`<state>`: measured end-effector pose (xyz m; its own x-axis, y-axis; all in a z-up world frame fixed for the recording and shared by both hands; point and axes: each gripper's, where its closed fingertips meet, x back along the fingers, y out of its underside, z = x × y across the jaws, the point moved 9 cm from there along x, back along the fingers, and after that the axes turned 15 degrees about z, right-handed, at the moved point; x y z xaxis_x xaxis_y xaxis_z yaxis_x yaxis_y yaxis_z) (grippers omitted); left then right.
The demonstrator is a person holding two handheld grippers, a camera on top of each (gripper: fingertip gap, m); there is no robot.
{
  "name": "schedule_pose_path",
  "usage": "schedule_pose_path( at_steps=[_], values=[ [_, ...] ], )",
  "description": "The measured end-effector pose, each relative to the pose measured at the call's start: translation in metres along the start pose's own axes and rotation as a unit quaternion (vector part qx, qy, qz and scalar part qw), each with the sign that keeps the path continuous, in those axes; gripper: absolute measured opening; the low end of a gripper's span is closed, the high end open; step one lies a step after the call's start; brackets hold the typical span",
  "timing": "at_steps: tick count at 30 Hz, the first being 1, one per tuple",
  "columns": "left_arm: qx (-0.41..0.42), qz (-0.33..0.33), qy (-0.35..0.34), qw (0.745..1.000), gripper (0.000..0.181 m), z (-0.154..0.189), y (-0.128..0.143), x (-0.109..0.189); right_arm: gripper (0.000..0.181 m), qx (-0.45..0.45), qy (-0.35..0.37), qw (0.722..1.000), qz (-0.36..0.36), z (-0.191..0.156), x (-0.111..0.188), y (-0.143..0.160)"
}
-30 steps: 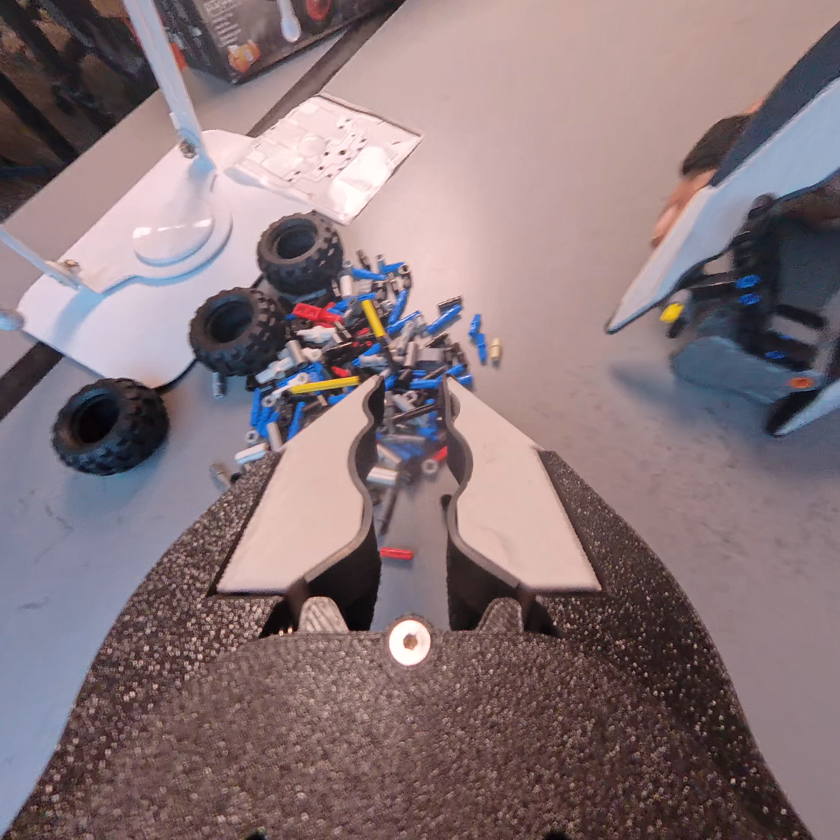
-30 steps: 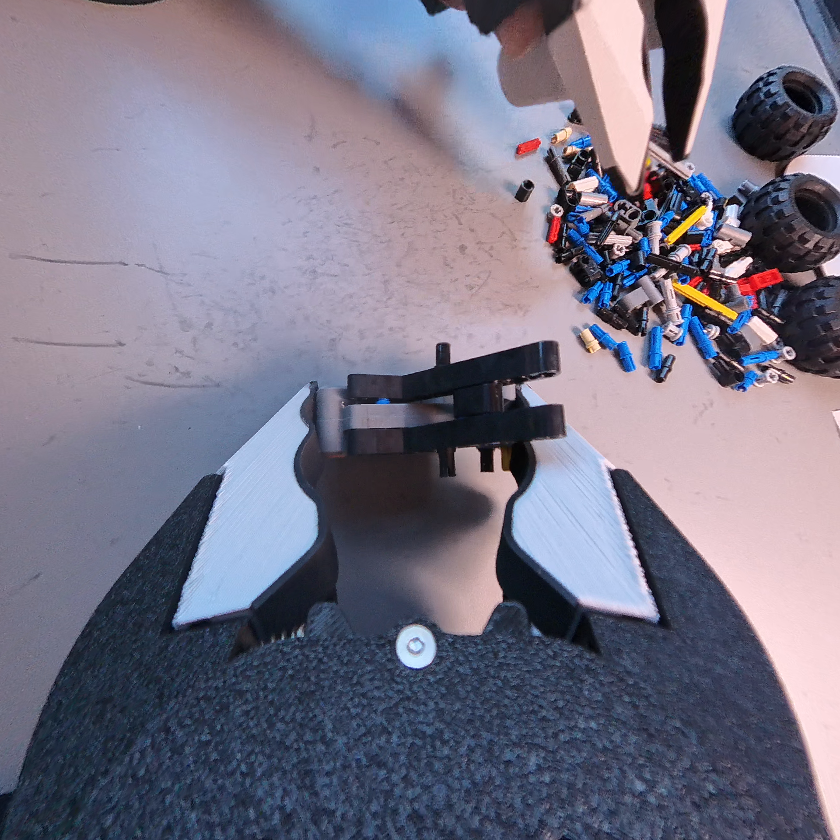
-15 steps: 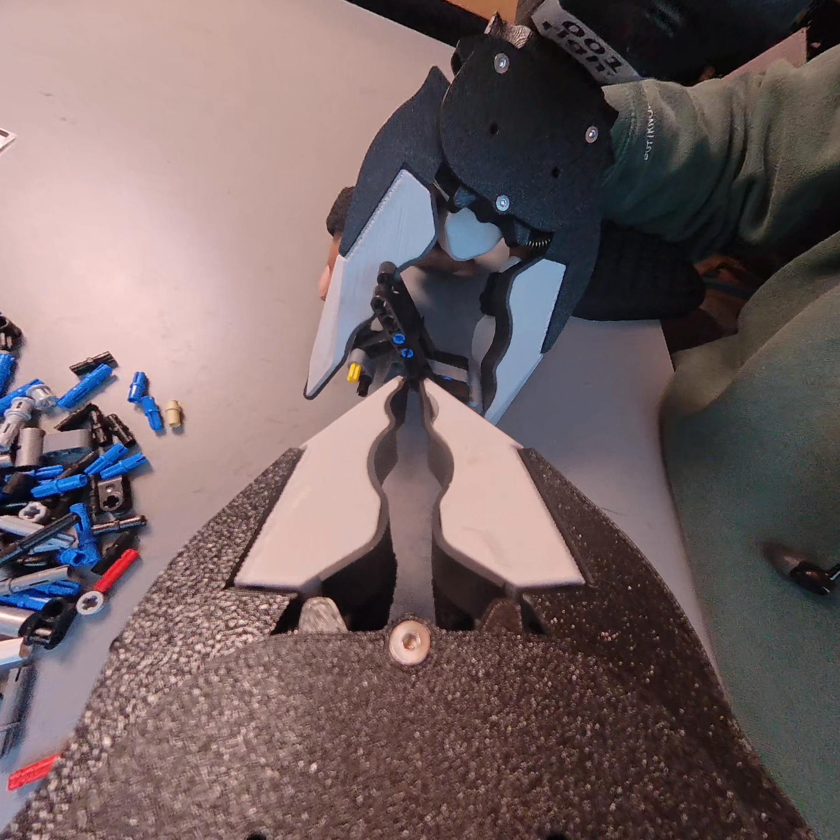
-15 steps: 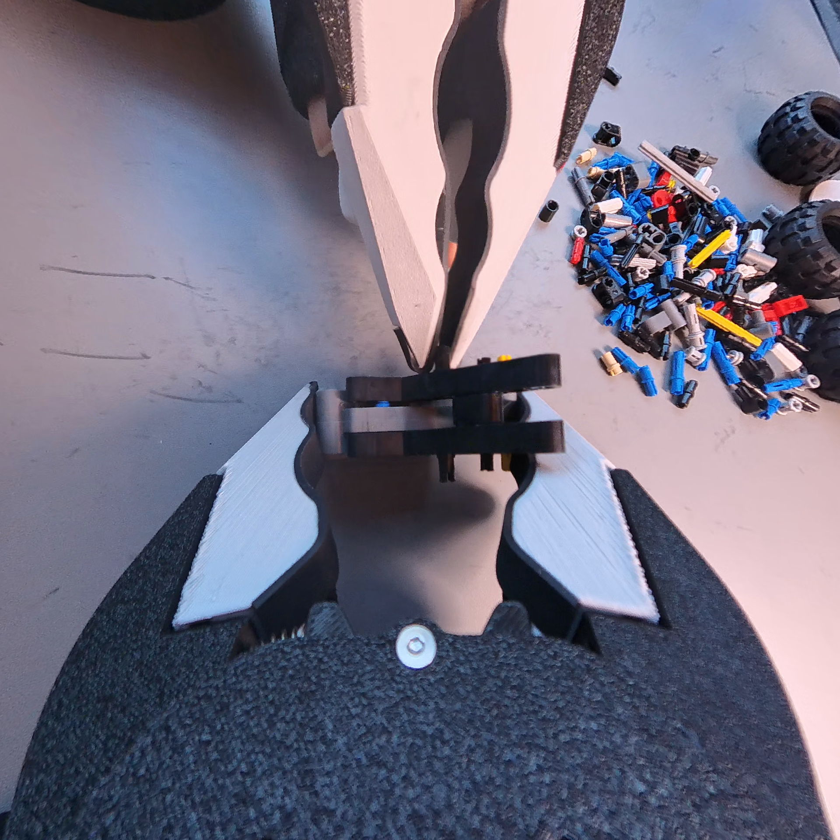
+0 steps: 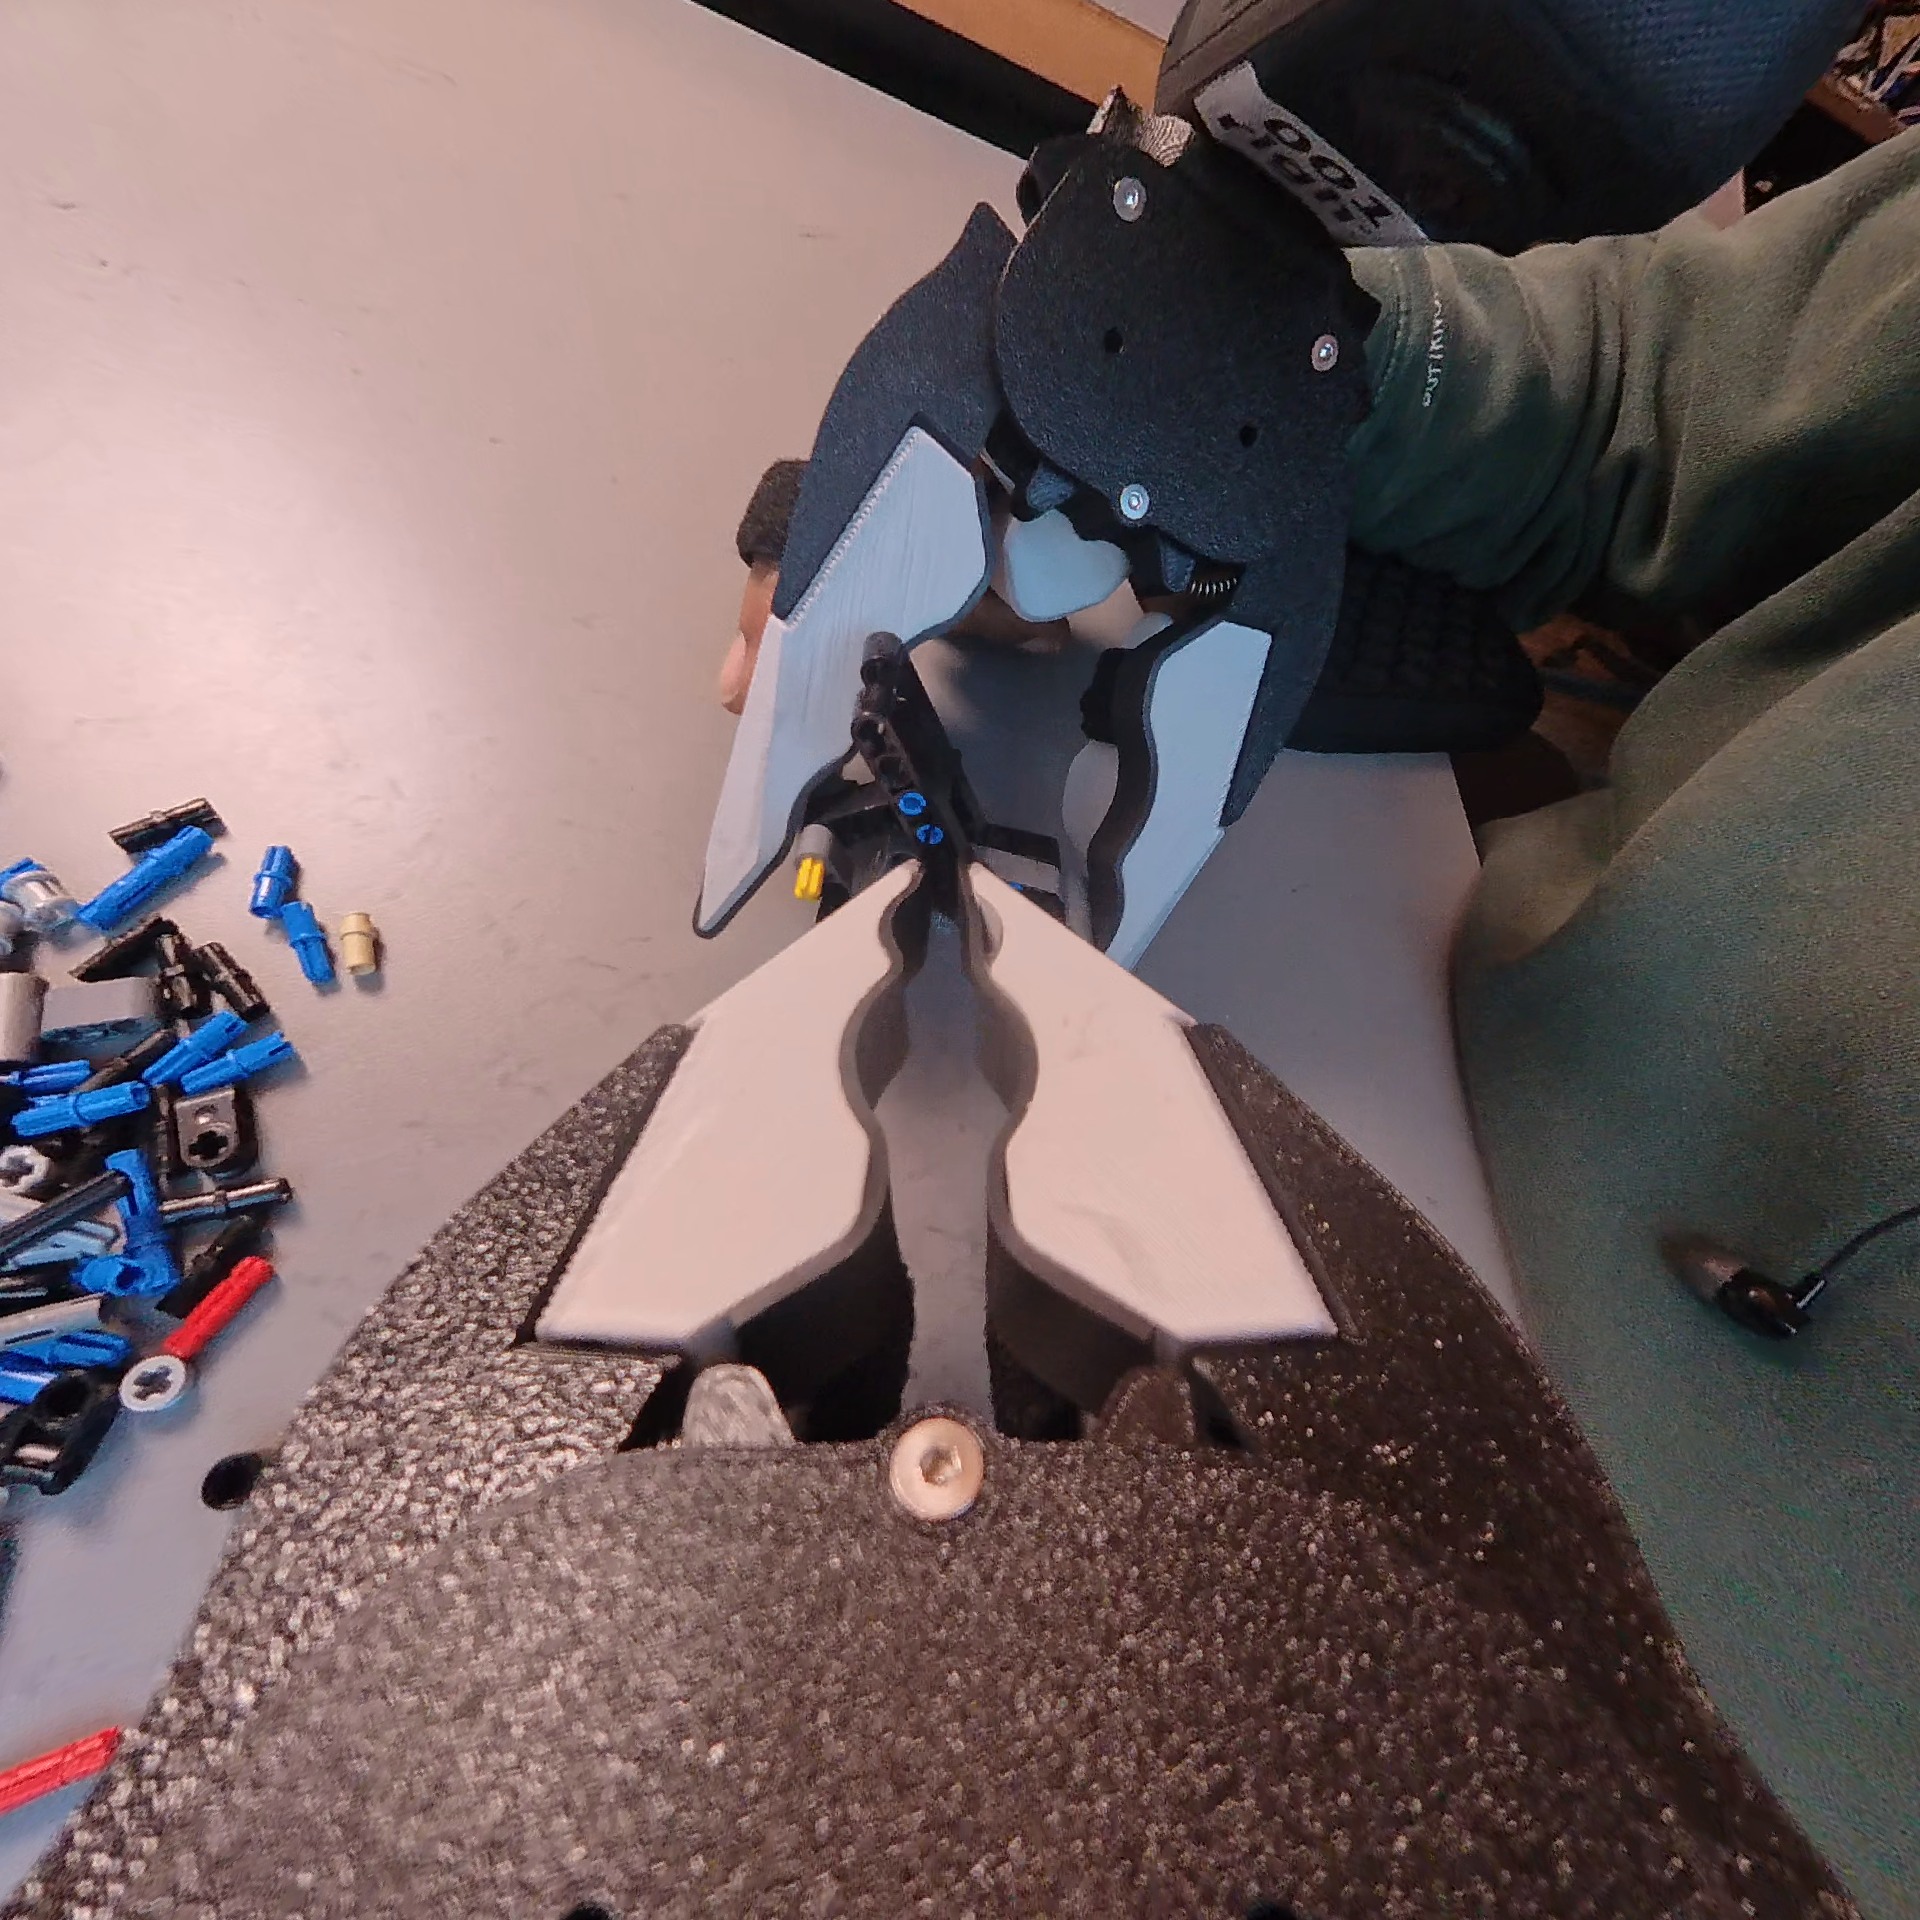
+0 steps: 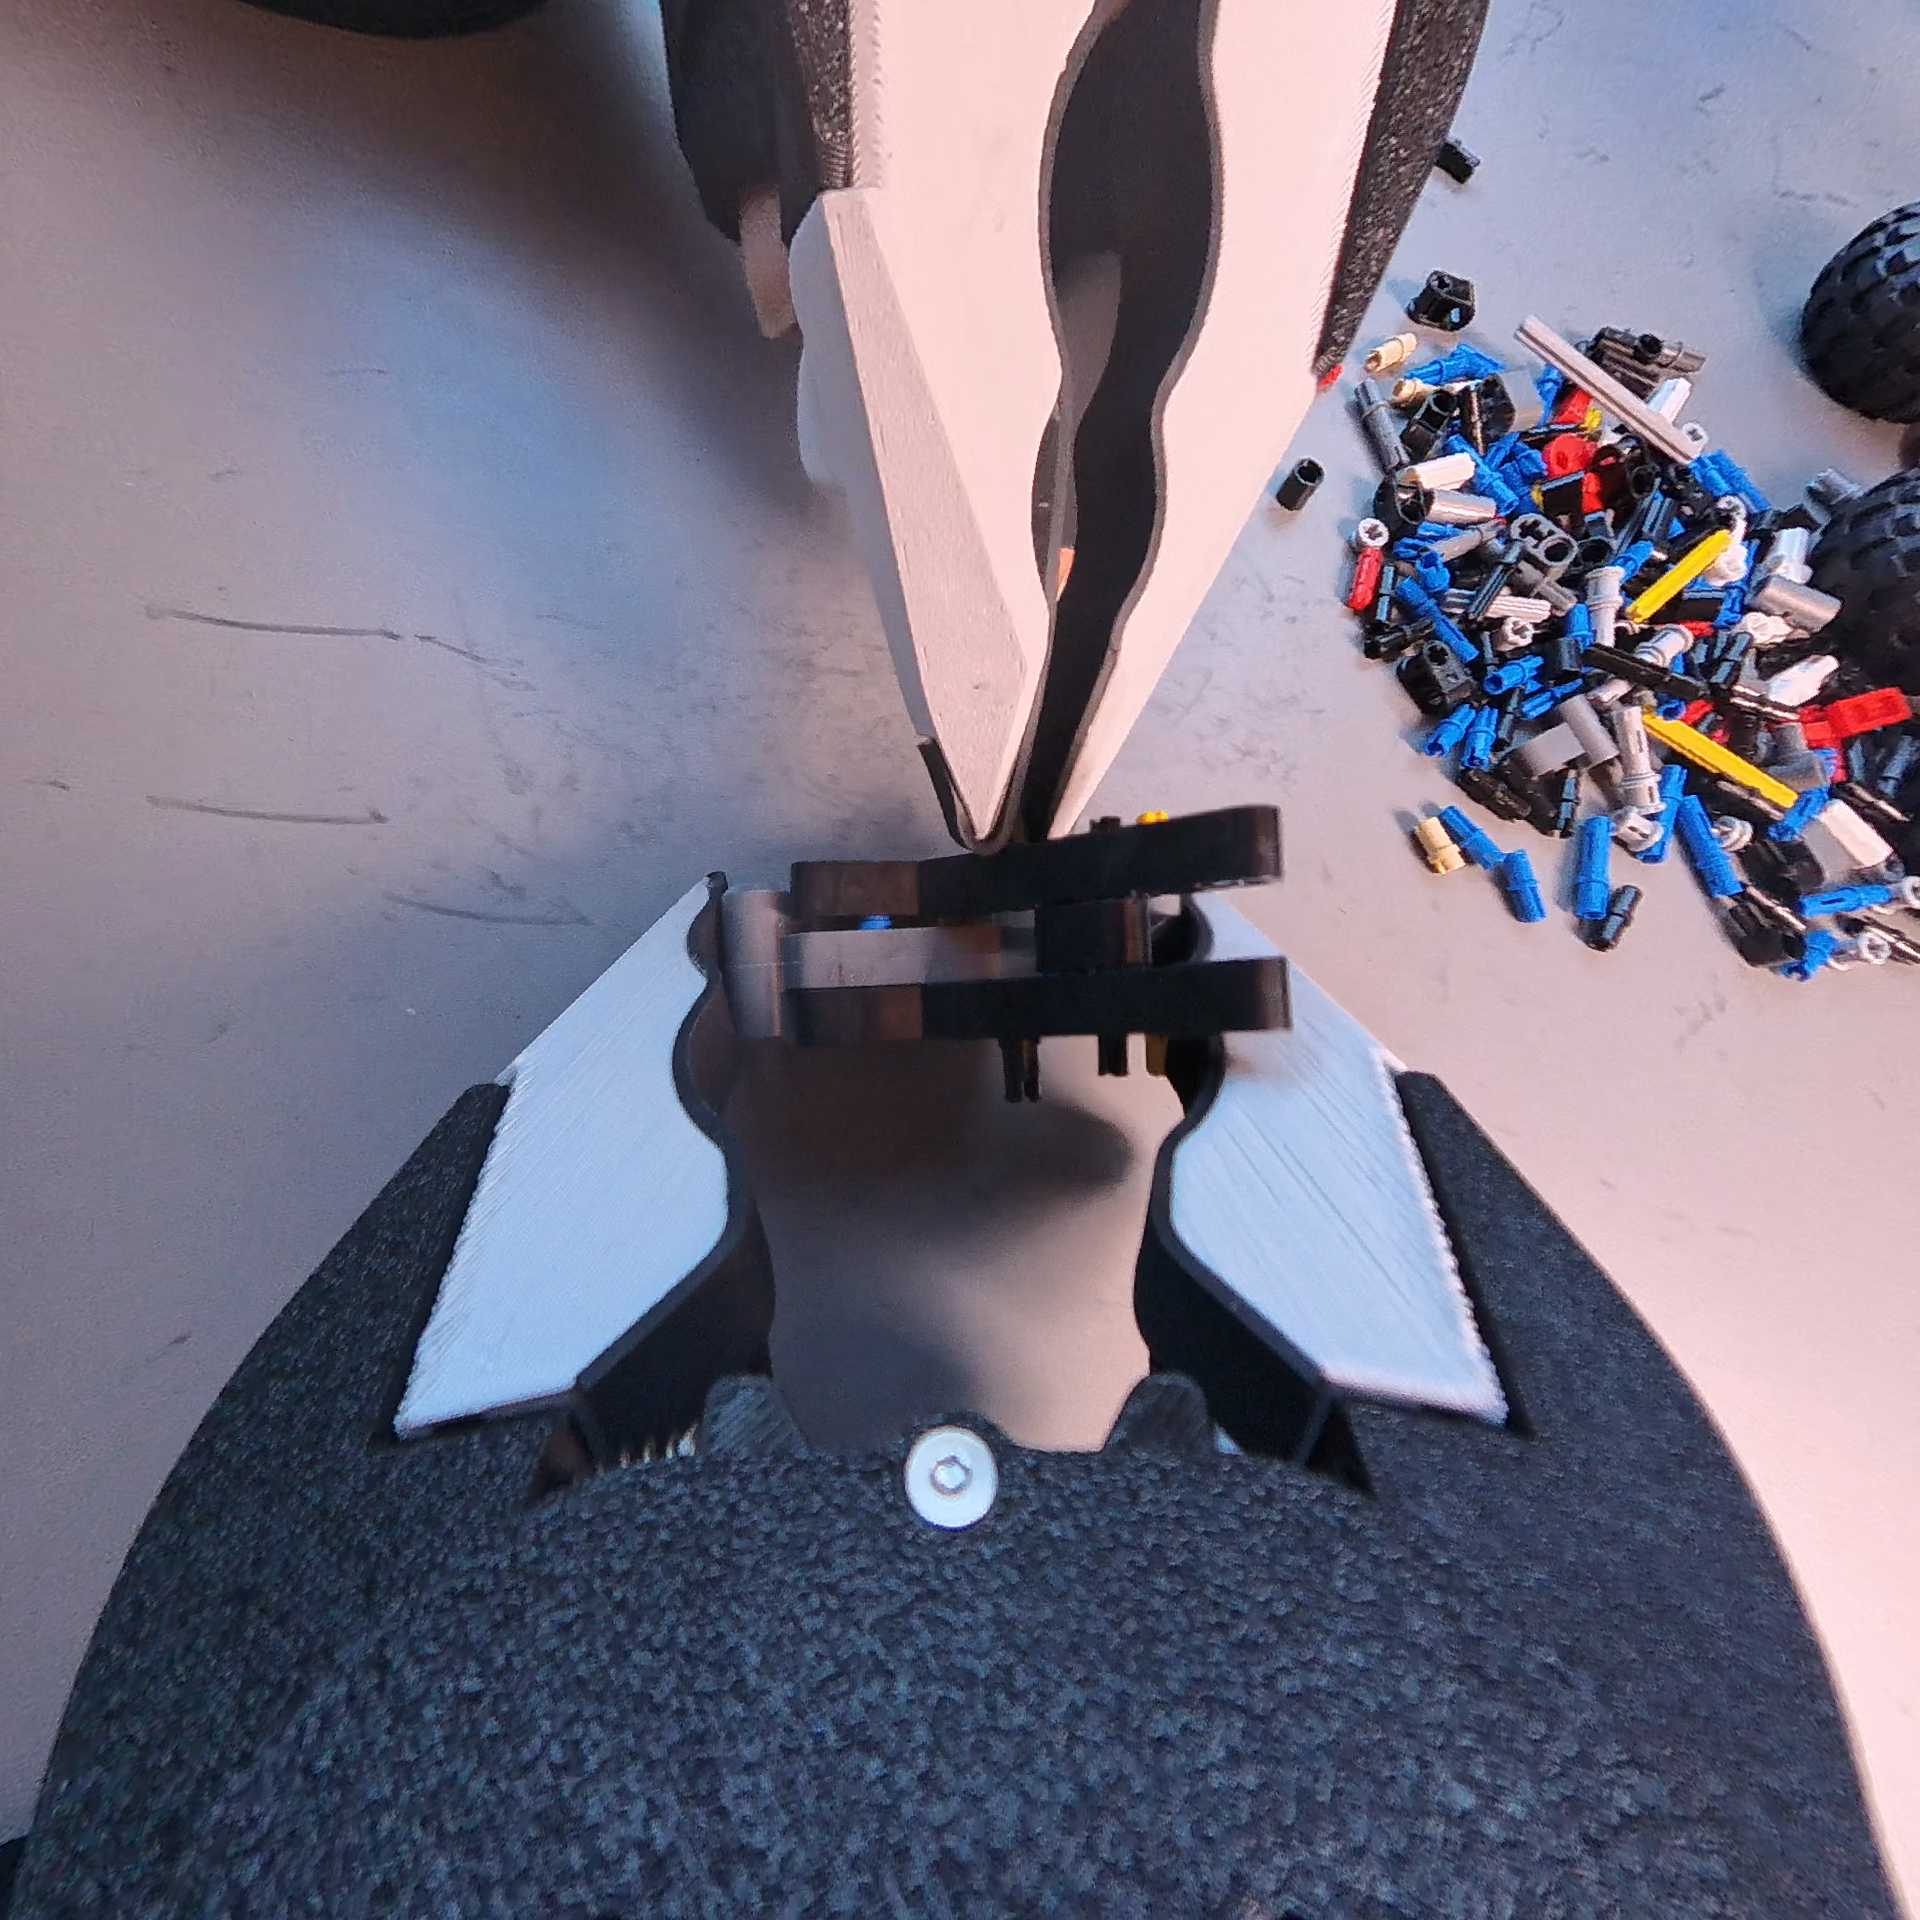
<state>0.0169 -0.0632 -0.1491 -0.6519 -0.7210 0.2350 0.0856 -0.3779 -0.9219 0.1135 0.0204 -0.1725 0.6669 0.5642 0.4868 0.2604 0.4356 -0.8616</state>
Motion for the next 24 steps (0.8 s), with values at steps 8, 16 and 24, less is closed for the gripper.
schedule_pose_path(
  at_steps=[8, 16, 24],
  values=[
    [-0.012, -0.011, 0.005, 1.000, 0.003, 0.000, 0.005, 0.008, 0.059, -0.075, -0.023, 0.991, 0.107, 0.011, 0.032, -0.007],
    [-0.020, -0.010, -0.001, 1.000, 0.003, 0.000, 0.005, 0.011, 0.021, -0.069, -0.015, 0.992, 0.103, 0.011, 0.033, -0.005],
    [-0.043, -0.010, -0.006, 0.999, 0.003, 0.002, 0.007, 0.012, 0.012, -0.136, -0.032, 0.982, 0.125, 0.017, 0.031, -0.005]
  ],
)
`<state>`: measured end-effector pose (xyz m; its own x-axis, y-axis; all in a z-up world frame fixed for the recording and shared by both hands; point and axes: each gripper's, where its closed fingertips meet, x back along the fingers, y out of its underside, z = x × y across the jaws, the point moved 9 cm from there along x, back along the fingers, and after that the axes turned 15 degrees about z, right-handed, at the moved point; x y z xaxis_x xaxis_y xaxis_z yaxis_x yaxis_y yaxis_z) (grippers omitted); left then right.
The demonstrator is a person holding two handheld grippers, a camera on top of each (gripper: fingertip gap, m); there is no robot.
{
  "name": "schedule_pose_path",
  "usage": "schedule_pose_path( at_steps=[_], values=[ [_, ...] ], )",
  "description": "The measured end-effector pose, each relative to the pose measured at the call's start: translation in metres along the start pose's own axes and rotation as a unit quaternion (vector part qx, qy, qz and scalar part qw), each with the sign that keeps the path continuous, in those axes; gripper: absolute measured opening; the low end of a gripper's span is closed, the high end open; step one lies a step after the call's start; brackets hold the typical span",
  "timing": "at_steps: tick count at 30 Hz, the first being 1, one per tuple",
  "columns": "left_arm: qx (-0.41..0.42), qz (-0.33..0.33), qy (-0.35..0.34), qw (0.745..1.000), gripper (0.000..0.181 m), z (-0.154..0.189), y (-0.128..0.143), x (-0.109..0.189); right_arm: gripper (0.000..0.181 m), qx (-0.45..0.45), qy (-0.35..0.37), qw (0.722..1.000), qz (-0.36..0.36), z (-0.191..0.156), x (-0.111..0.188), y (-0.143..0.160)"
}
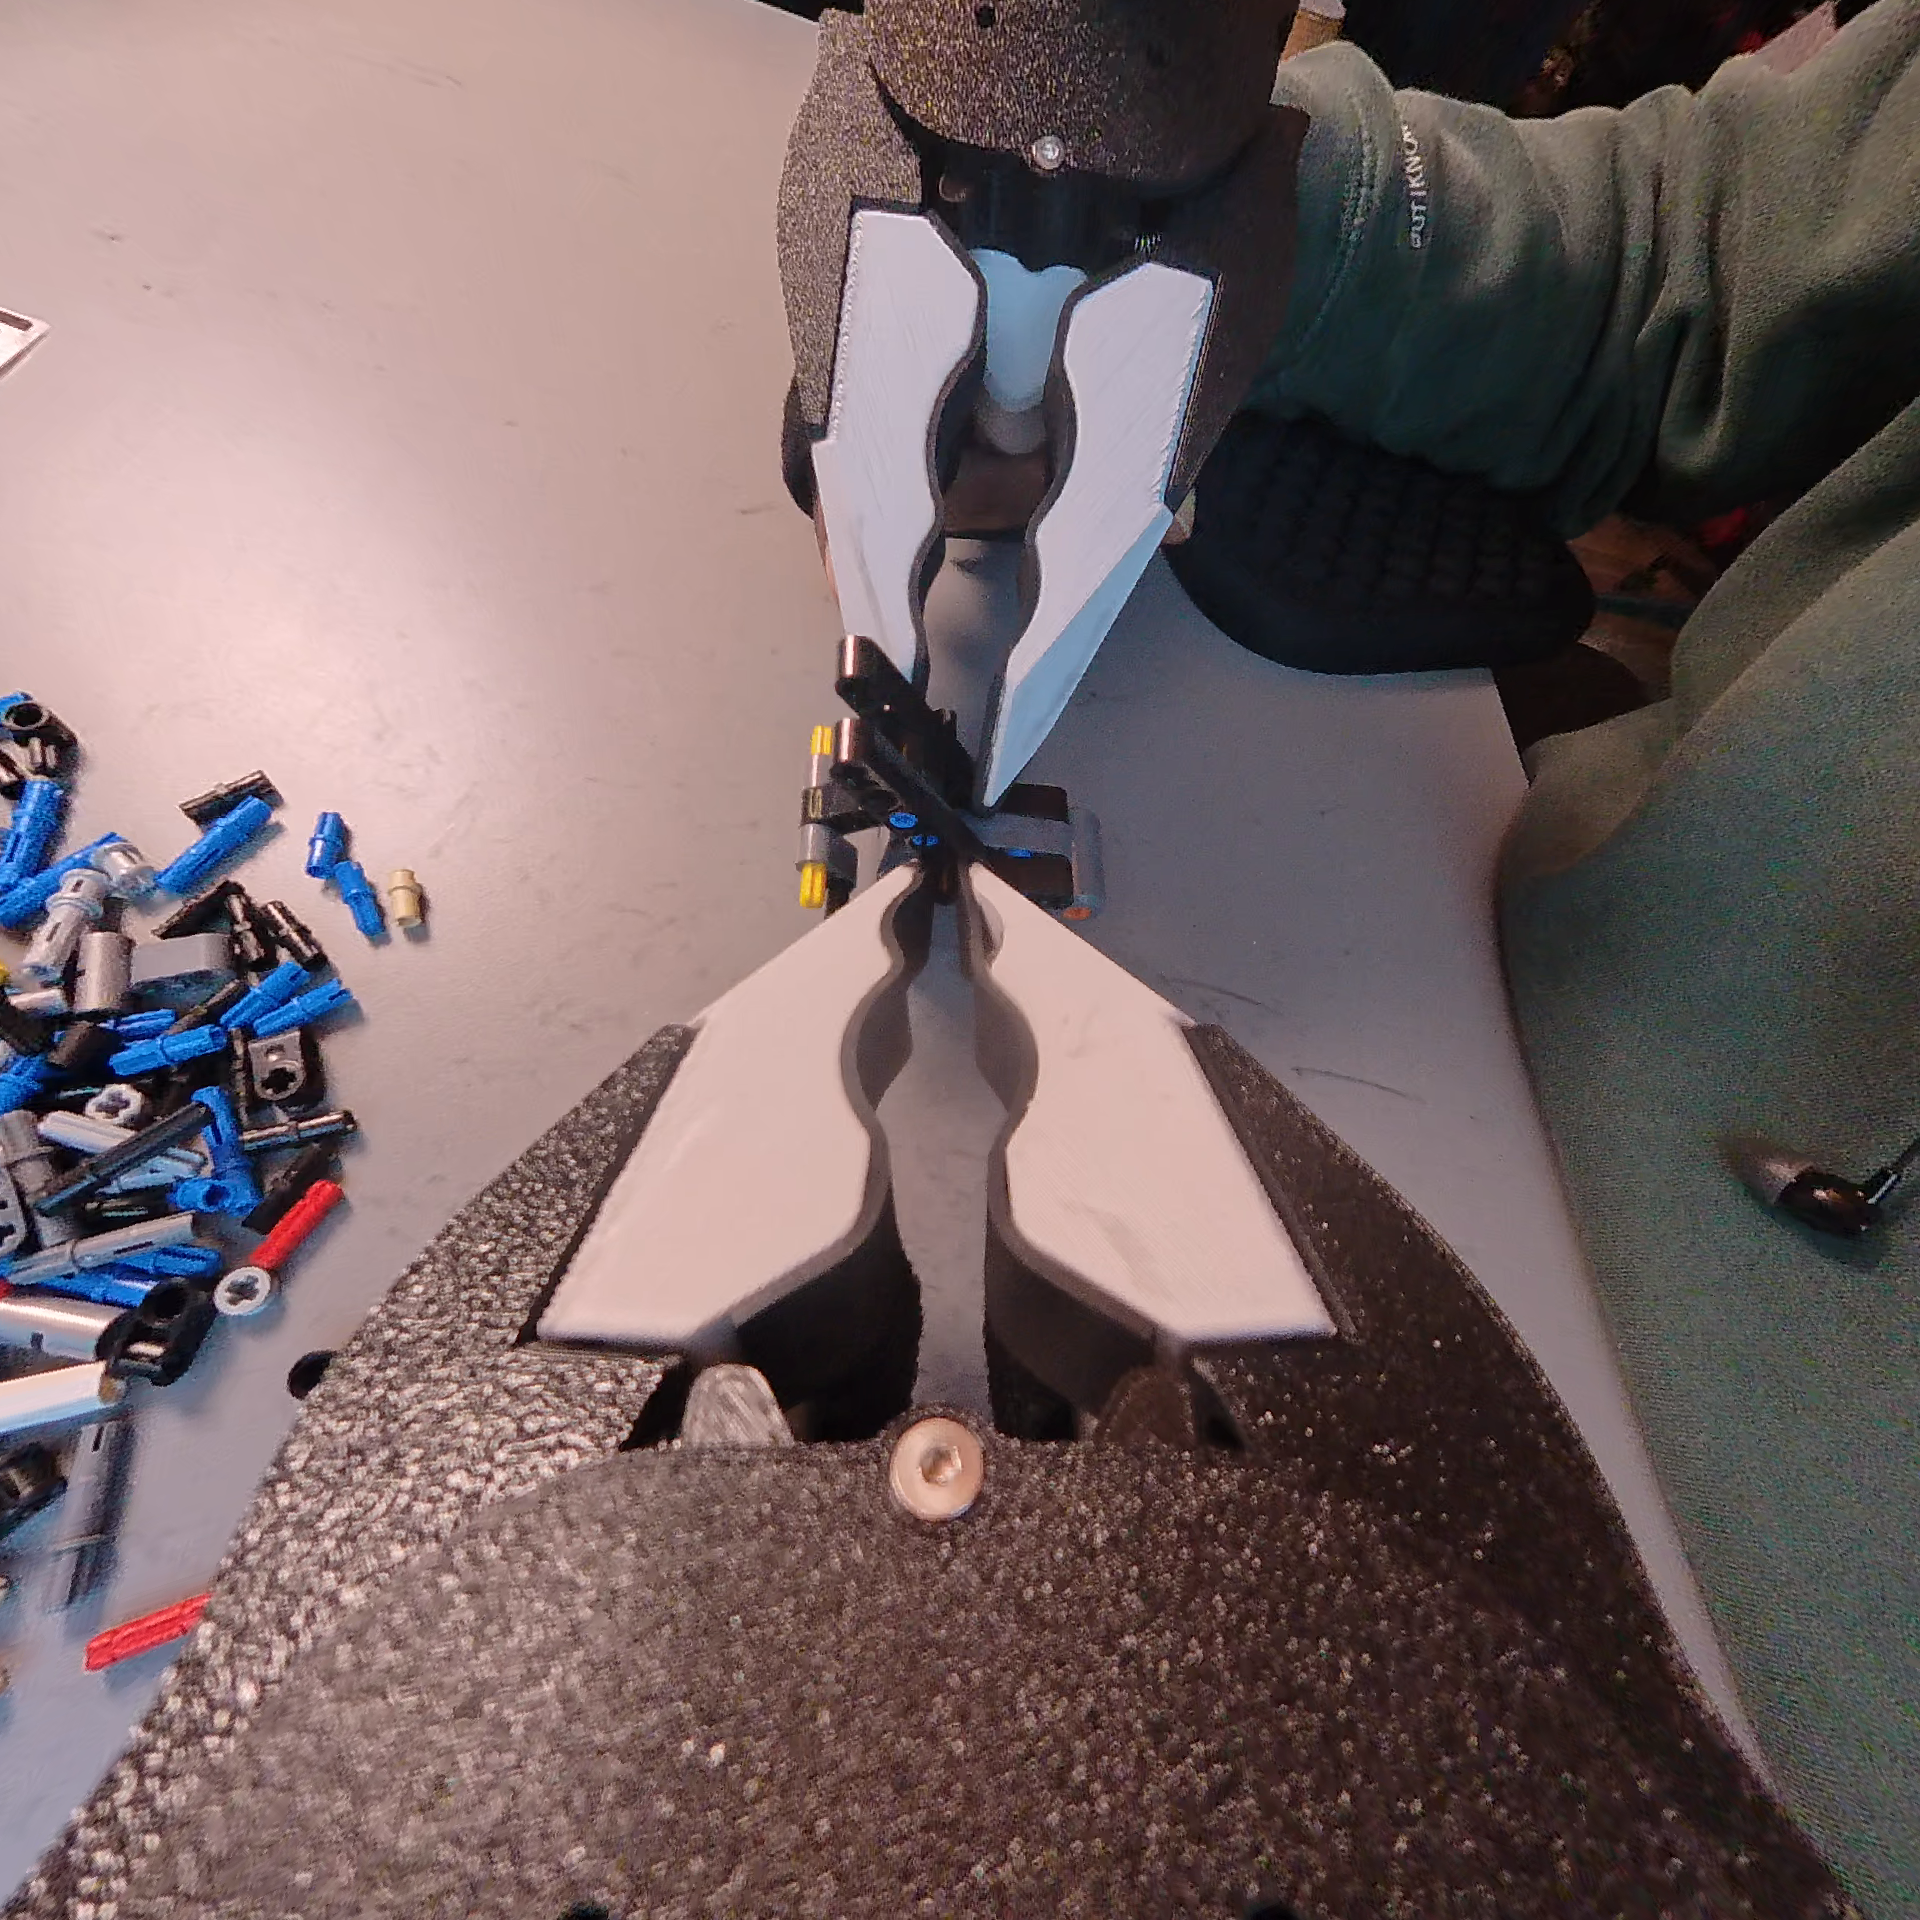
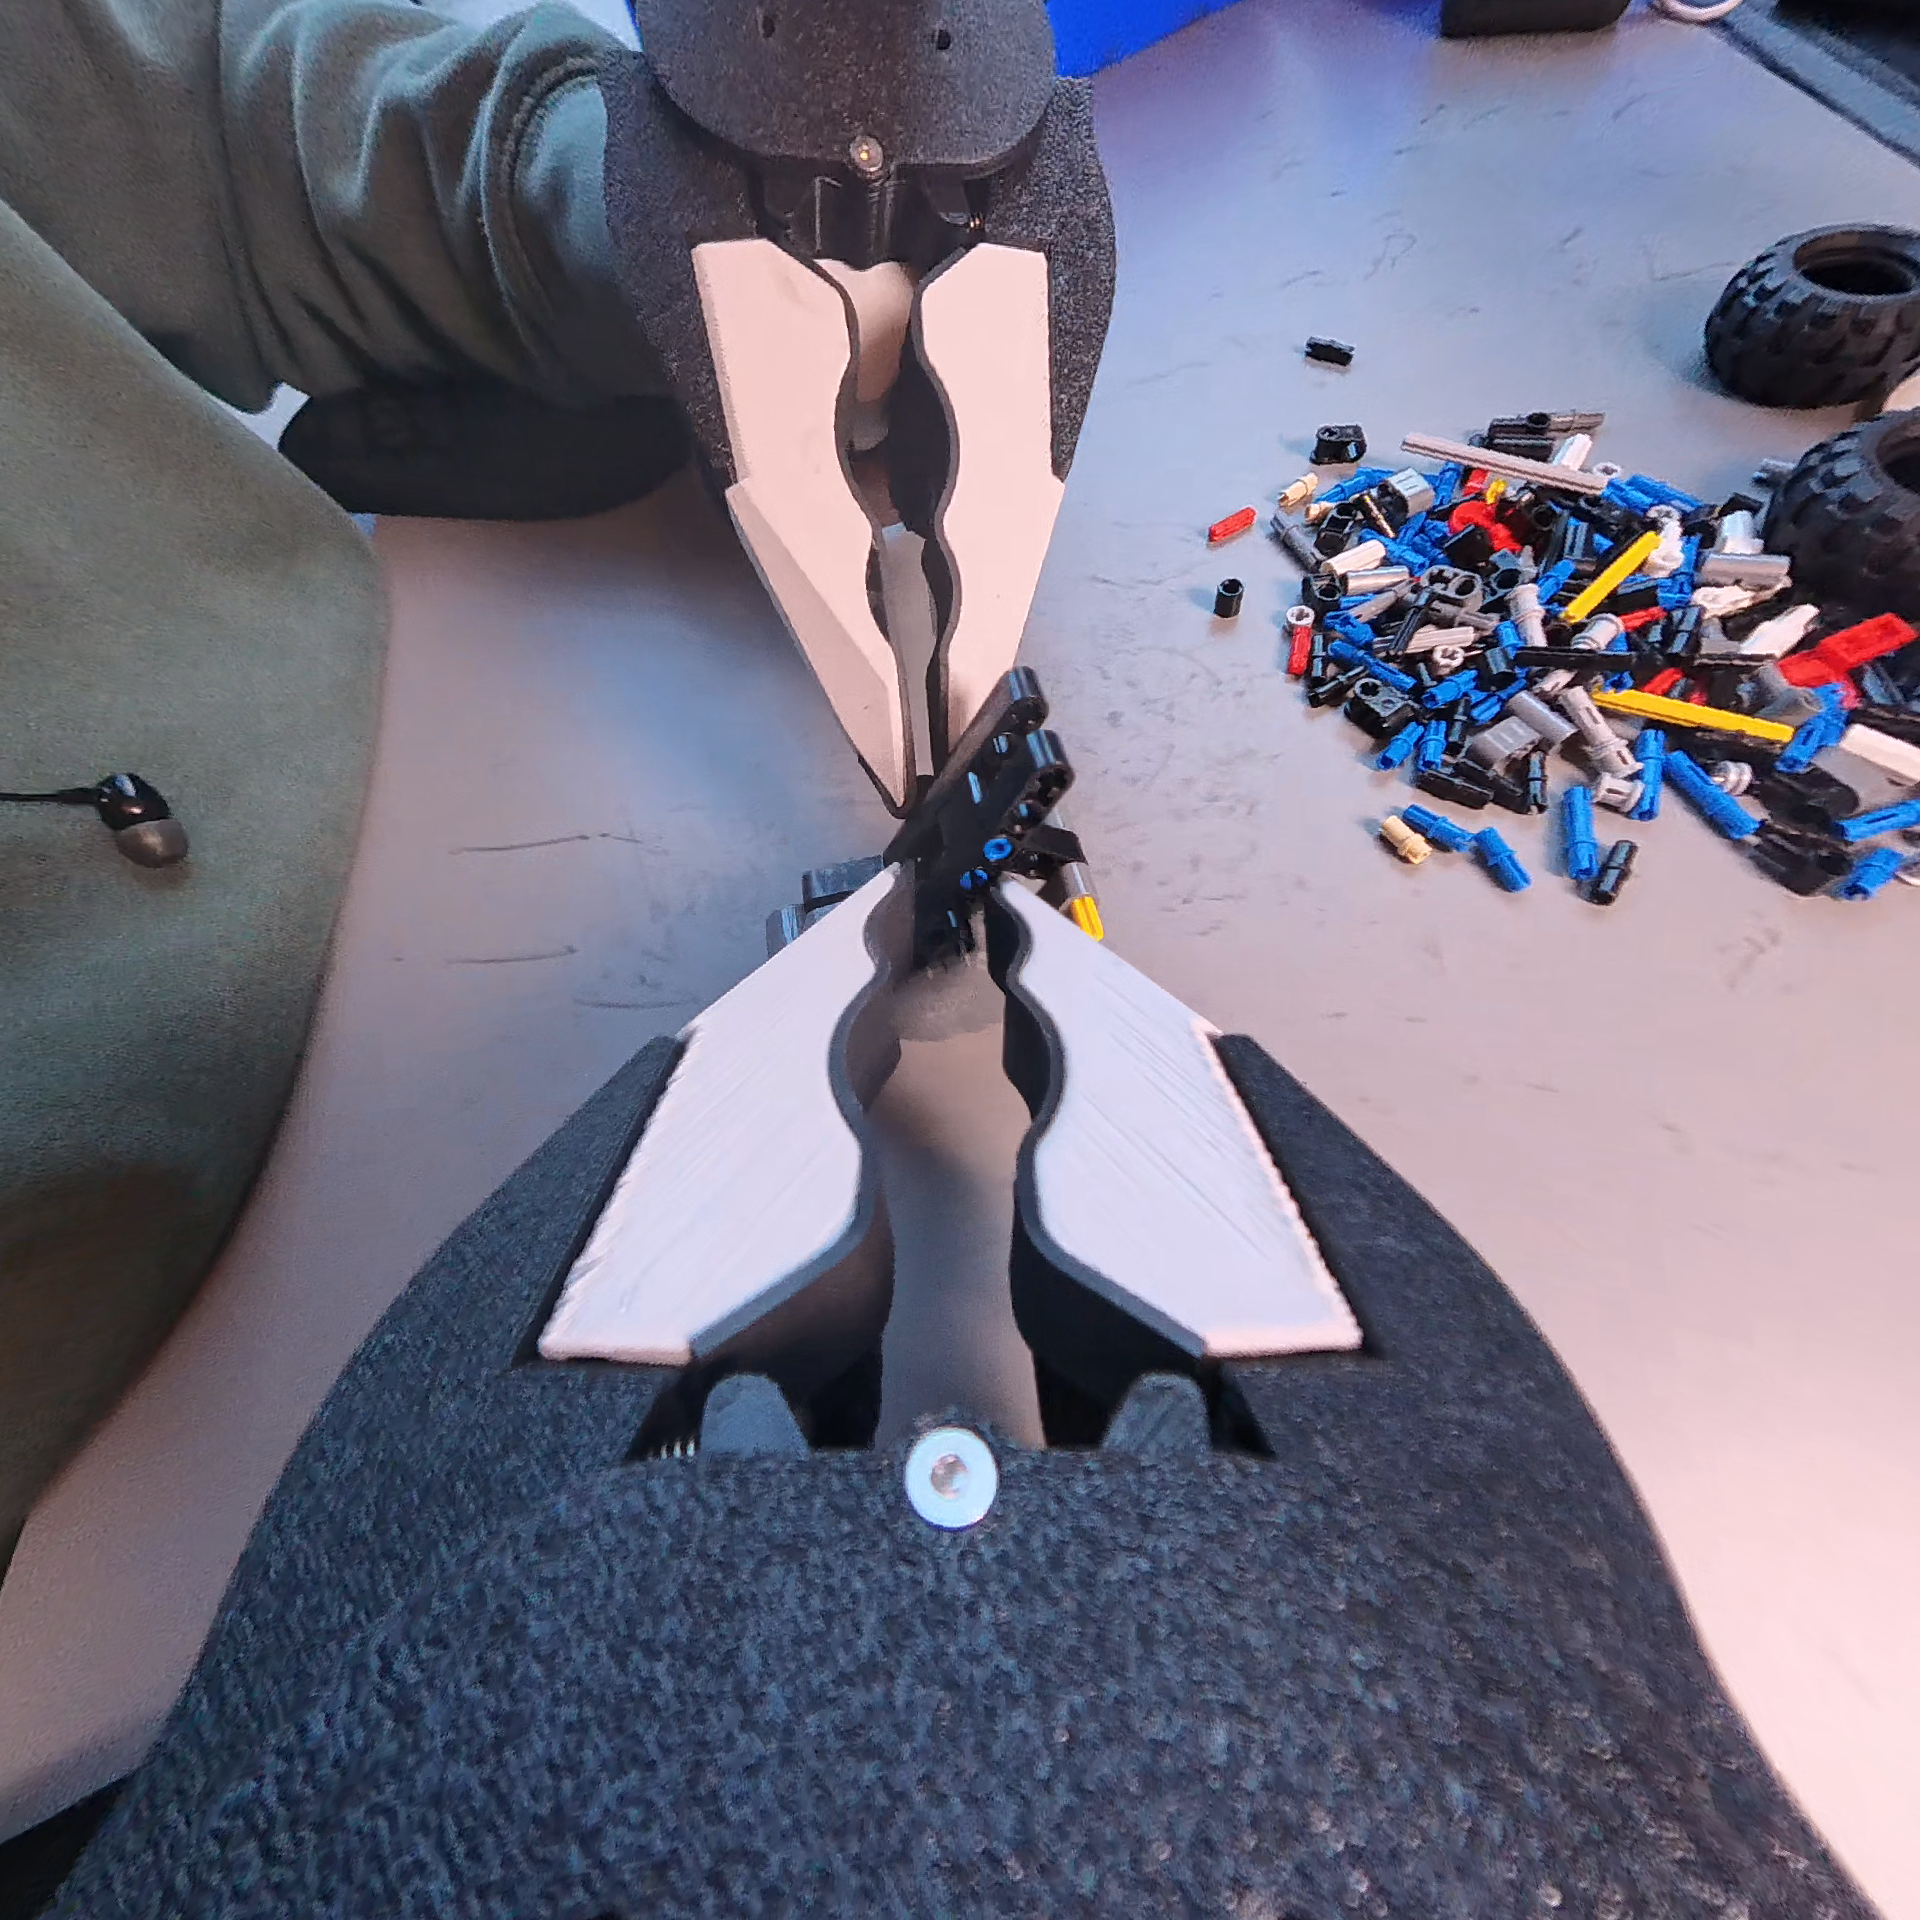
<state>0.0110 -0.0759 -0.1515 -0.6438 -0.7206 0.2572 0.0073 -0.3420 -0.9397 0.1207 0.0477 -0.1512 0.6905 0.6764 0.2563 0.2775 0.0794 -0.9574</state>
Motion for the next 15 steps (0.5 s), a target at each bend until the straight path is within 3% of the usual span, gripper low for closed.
schedule_pose_path(
  at_steps=[9, 11, 13, 15],
  values=[
    [0.036, -0.002, 0.016, 0.999, 0.003, 0.000, -0.002, 0.005, 0.005, -0.067, -0.043, 0.996, 0.025, 0.002, 0.004, 0.001],
    [0.034, -0.029, -0.026, 0.999, 0.003, -0.013, 0.008, 0.020, 0.005, -0.083, -0.021, 0.996, 0.036, 0.011, 0.022, 0.004],
    [0.087, 0.004, -0.014, 0.996, 0.003, -0.015, 0.009, 0.034, 0.005, -0.114, -0.015, 0.992, 0.051, 0.014, 0.036, 0.009],
    [0.073, 0.002, -0.011, 0.997, 0.003, -0.011, 0.006, 0.031, 0.005, -0.099, -0.014, 0.994, 0.048, 0.010, 0.034, 0.009]
  ],
)
